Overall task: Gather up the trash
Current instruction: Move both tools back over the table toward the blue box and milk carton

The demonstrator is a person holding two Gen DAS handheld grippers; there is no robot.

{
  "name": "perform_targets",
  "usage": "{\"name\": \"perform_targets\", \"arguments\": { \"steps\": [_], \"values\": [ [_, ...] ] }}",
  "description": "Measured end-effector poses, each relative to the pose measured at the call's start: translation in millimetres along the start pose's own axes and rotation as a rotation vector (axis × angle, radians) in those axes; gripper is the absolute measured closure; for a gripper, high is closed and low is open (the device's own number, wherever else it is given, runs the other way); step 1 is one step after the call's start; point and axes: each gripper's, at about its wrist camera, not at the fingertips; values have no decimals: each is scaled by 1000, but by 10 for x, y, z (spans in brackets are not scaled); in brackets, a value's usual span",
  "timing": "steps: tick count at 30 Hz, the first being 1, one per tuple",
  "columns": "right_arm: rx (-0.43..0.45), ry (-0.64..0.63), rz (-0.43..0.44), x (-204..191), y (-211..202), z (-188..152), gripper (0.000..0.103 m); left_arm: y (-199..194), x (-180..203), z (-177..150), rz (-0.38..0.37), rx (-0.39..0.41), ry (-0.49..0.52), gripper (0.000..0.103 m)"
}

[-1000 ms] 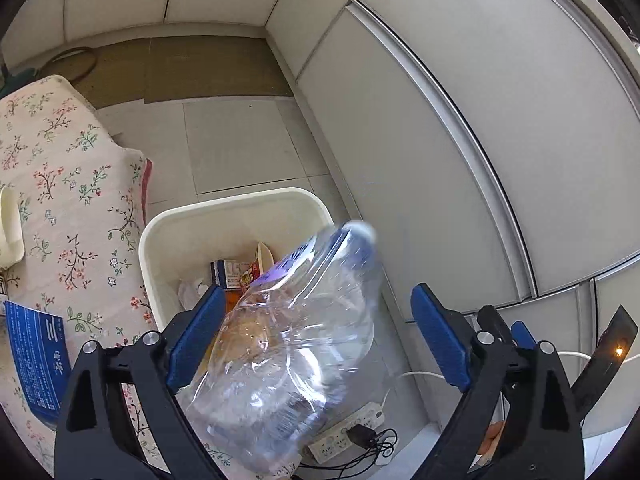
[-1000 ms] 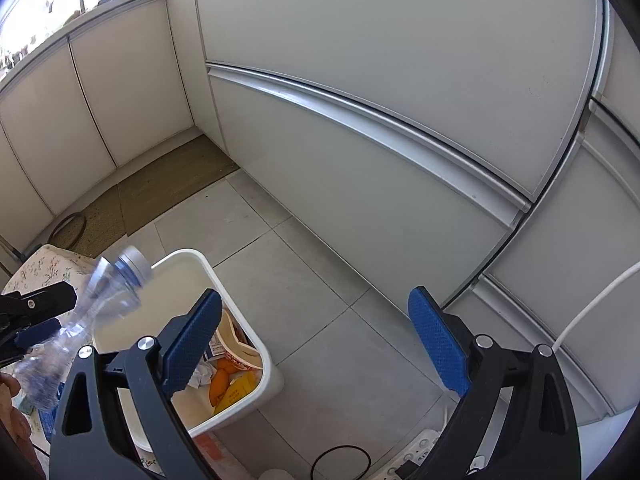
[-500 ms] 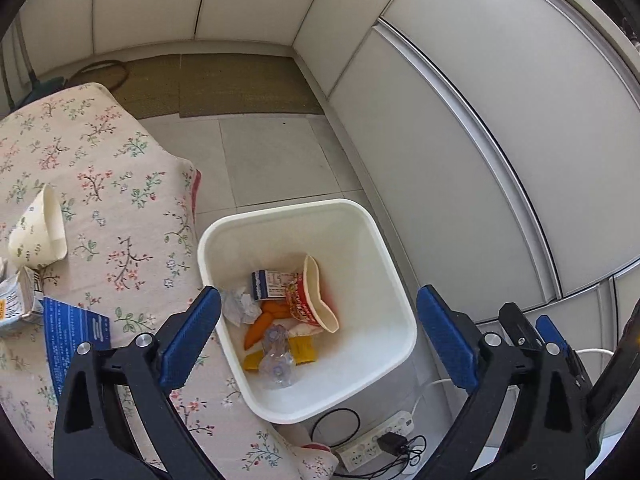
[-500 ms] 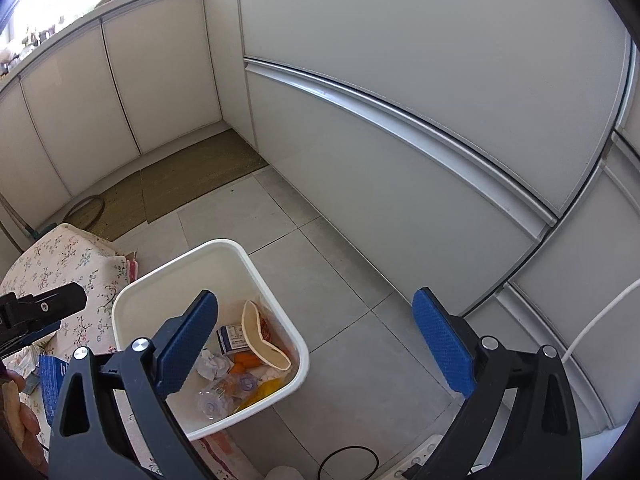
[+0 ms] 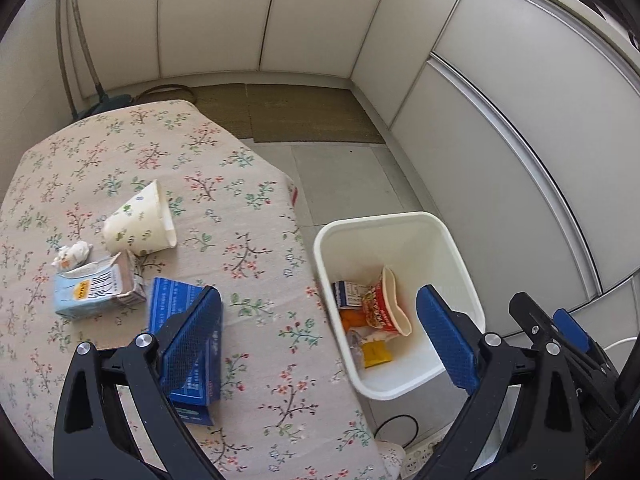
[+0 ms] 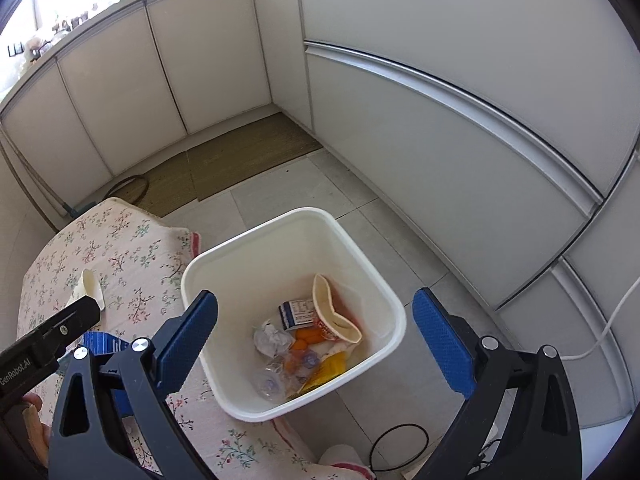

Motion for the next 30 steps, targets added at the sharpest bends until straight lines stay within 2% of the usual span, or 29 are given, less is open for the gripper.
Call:
{"name": "perform_targets", "arguments": {
  "steps": [24,30],
  "values": [
    [-9,-376,33,-1839,86,-385,8,-319,-1797,-385,116,-32,-247,9],
    [-26,-510,28,-2381,168,-566,8,-310,-2324,-517,116,-59,-355,9]
  ]
}}
Point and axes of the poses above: each gripper's, at about its wrist camera, not at the fingertips, and y roughly the way its jaws point, x to its right, z to its top, and after that the axes turned 14 degrees about -x, right-handed
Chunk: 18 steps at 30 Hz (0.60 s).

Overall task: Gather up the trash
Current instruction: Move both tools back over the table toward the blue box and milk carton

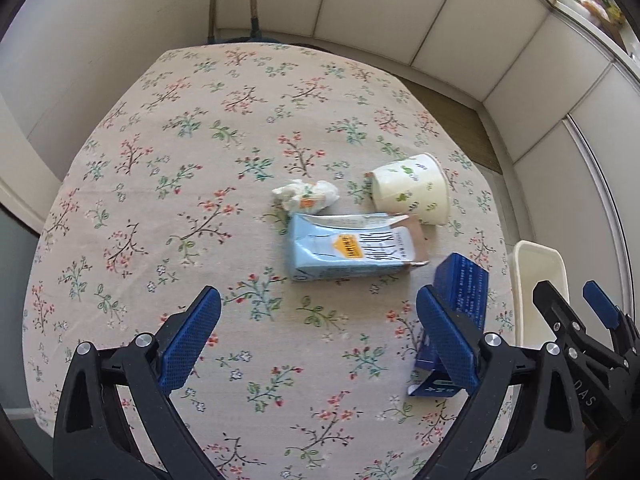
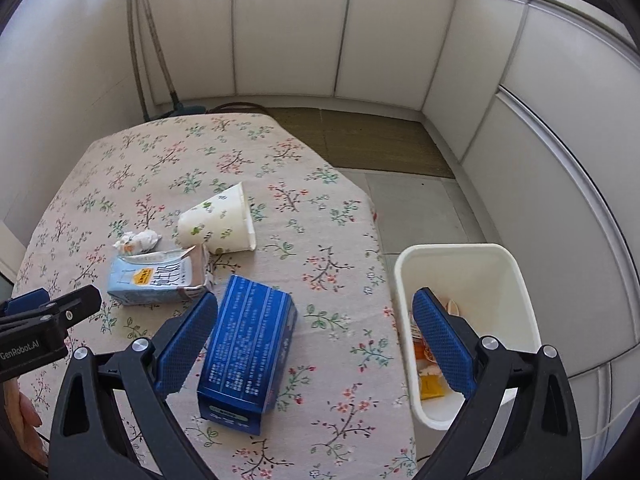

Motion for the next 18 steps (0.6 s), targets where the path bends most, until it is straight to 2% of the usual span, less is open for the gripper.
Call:
{"name": "perform_targets", "arguments": {
  "steps": [5,10,14,18],
  "values": [
    [-23,-152,-32,-460,157,68,8,1,-399,93,-11,-18,-79,9],
    [-30,-370,-85,-925,359,125,8,6,-733,191,-35,-43,-153,9],
    [-62,-513,-88,-1196,535,123,8,17,-922,251,-42,-52,-191,9],
    [-58,-627,-81,-1466,635,89,8,36,-1075,321,-71,-69,-230,9]
  ]
}}
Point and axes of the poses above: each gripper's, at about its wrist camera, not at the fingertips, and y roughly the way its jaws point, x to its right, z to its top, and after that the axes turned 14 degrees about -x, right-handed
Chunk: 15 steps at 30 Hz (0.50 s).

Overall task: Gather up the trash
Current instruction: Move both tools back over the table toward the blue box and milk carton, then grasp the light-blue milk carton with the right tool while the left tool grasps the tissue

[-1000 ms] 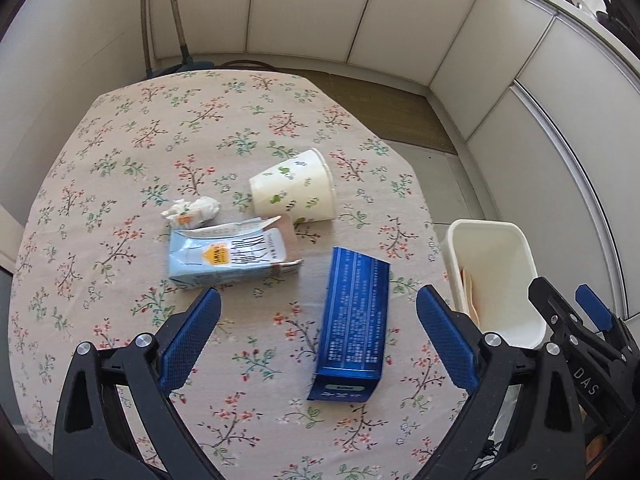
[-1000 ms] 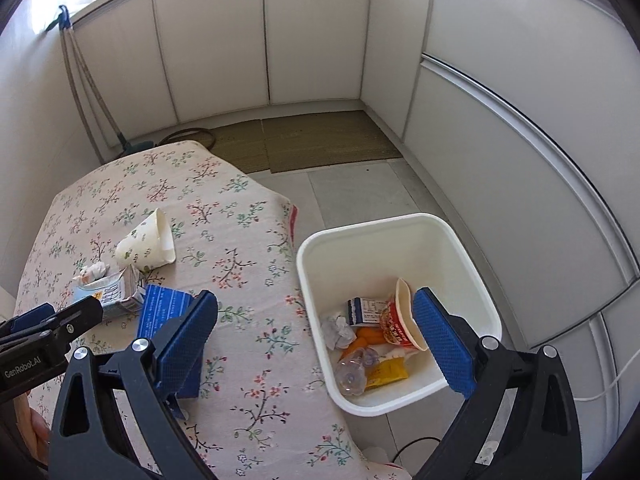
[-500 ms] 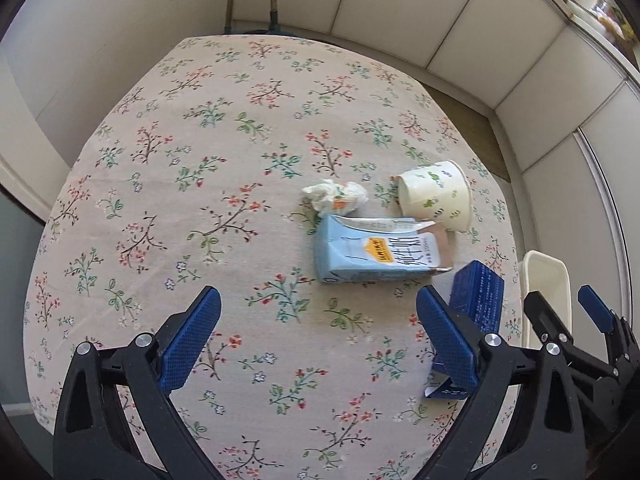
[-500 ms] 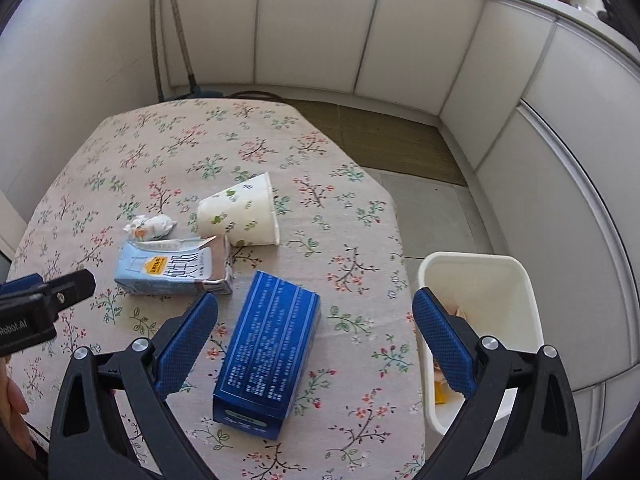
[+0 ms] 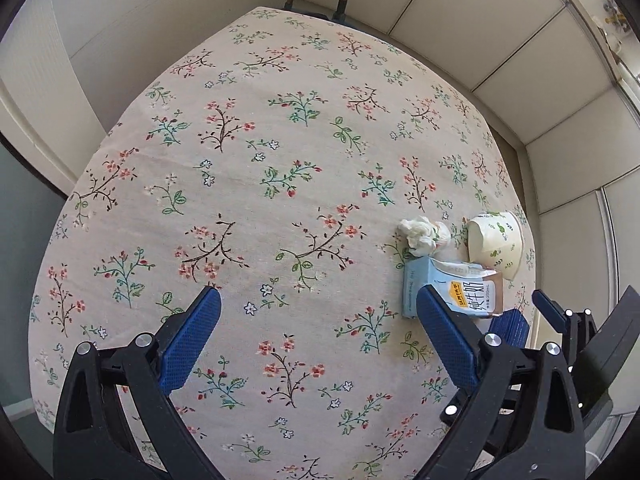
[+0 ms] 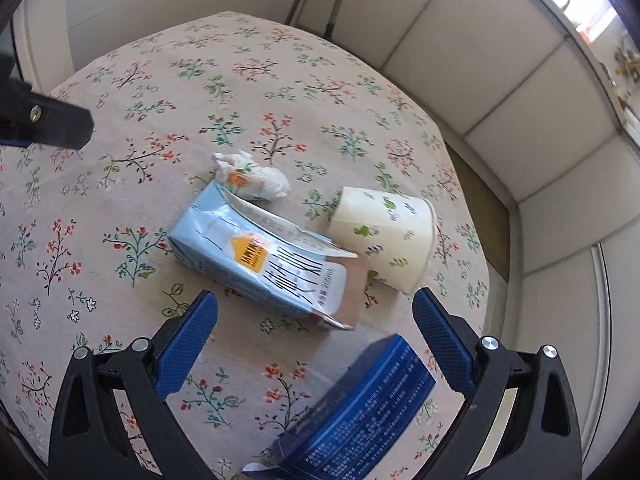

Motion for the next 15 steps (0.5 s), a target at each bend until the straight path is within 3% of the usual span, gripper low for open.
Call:
{"name": "perform_targets", "arguments": {
  "steps": [8,11,12,13,15],
  "values": [
    [-24,-222,-29,-408,255,251,8,-44,-292,132,-44,-10,-67,9],
    [-2,-237,29,-365,260,324,9,-16,-397,167,-48,-22,-90,9],
    [2,-229,53,-342,277,351,12,-5,-423,178,-48,-24,-96,9],
    [4,-223,88,-317,293,377,22,10,-455,194,-48,-28,-104,9],
    [-3,-188,158,-257,320,444,25,29,-484,218,-55,-34,-113,9]
  ]
}}
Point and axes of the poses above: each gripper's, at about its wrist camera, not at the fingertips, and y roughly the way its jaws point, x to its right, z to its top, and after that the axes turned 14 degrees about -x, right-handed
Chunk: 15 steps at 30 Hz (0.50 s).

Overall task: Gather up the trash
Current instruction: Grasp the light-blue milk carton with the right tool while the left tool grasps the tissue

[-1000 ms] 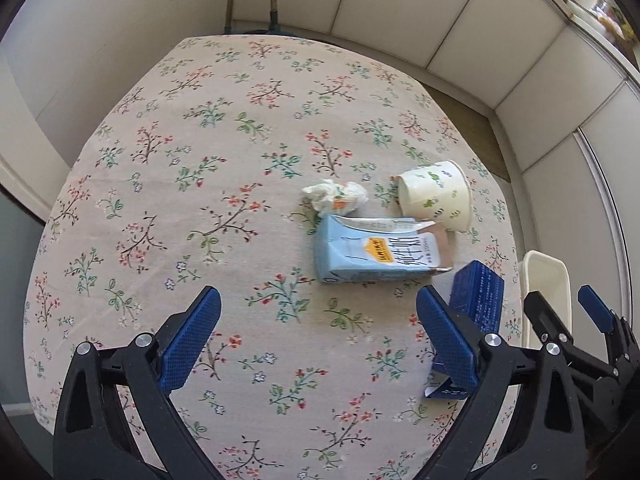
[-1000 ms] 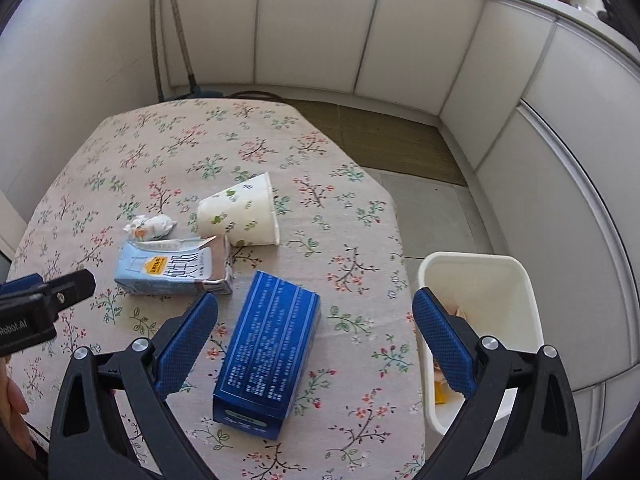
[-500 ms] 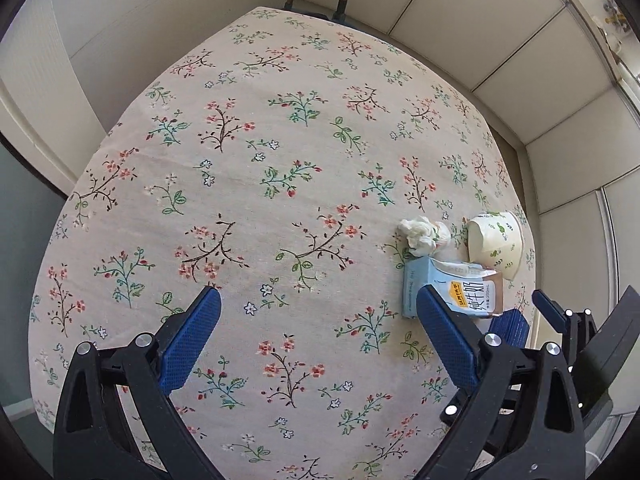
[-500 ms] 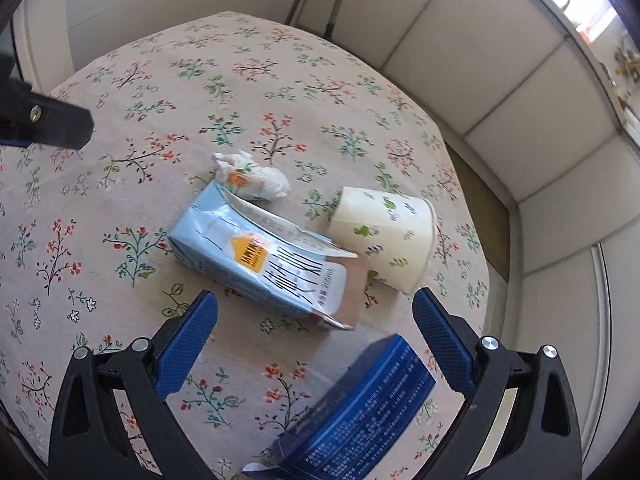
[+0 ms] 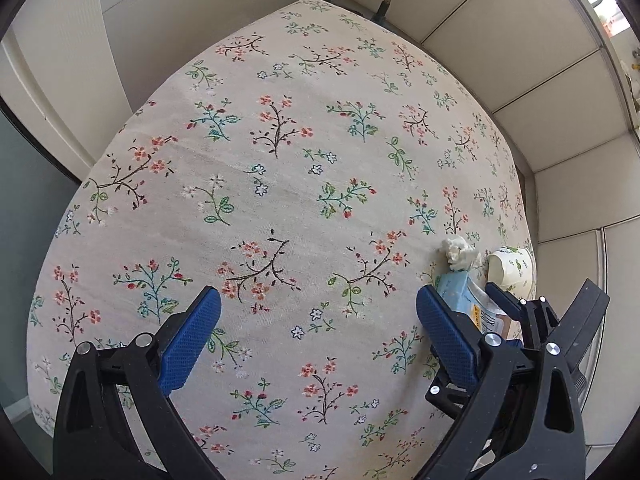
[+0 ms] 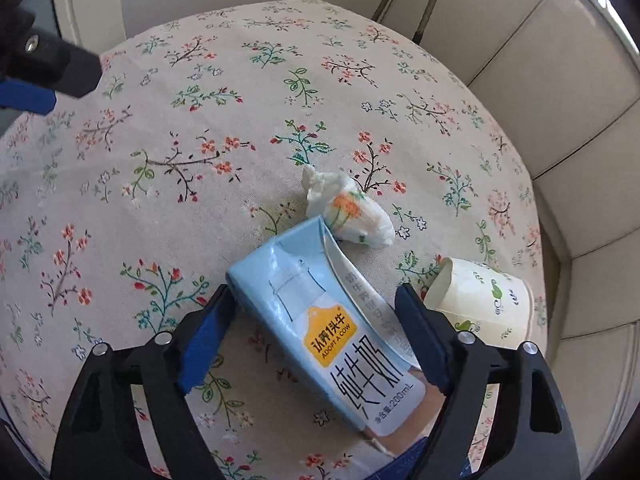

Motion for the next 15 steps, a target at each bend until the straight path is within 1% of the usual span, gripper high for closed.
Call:
{"name": "perform_targets", "arguments": {
  "steps": [2,4,6,7,12,15],
  "values": [
    [1,34,17,36,-12,14,30,13,16,33,-14,-6,-2,9],
    [9,70,69,73,-56,-3,34,18,87,69,-22,-5,13,9],
    [19,115,119,123,-103,-27,42,11,190,107,-23,6,42,9],
    [19,135,139,147,-129,-51,45,6,265,130,-21,14,62,9],
    [-1,260,241,272,-224,-253,47,31,603,213,-15,28,150,9],
    [1,325,306,370,-300,-394,47,152,828,236,-7,-6,215,9]
  ]
}}
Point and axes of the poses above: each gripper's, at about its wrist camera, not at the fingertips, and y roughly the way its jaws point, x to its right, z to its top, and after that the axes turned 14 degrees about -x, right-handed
